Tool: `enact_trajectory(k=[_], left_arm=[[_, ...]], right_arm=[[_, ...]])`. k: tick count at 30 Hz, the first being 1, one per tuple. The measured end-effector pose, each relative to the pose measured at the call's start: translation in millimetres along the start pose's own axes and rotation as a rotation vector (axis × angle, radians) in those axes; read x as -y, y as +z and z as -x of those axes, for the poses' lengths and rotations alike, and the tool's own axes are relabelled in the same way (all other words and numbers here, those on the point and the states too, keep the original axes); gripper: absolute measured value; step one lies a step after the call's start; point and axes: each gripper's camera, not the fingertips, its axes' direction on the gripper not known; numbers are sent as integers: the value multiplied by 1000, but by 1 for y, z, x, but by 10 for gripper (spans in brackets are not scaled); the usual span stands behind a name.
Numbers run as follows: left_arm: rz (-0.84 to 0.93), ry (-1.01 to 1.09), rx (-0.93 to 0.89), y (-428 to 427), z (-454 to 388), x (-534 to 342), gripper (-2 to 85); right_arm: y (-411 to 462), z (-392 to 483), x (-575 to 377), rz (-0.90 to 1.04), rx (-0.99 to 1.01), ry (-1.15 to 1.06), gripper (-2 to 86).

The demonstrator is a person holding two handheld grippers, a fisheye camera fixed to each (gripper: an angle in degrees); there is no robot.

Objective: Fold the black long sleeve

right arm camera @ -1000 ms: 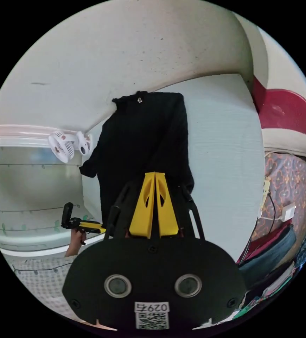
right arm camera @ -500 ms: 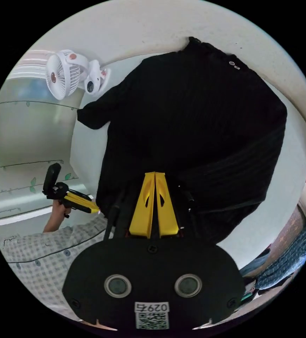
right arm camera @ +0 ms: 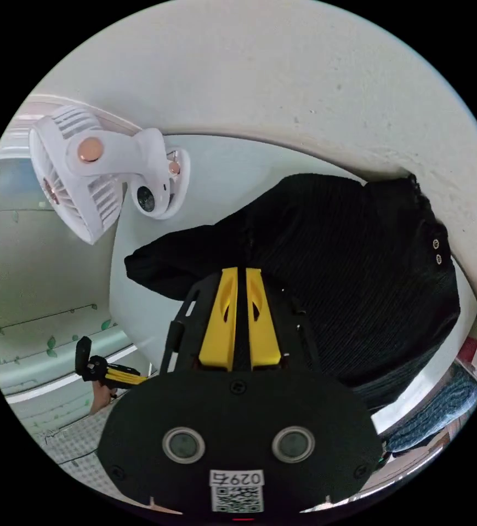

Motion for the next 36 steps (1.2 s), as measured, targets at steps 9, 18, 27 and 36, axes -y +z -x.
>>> enact_trajectory(k=[9,18,27,36], left_arm=[[-16,107,119,0,-51,68,28],[105,320,261,65,-154,160,107],[201,390,292,118,-208,166,100],[209,298,257,139,-200,137,86]], right_arm=[[-188,24,-143,-465,392,-325,9],[-154,-64,-364,-204,382,247,54],[-87,-126,-504,-304,383,715,89],[-32,-147,-493,-191,274,770,35]])
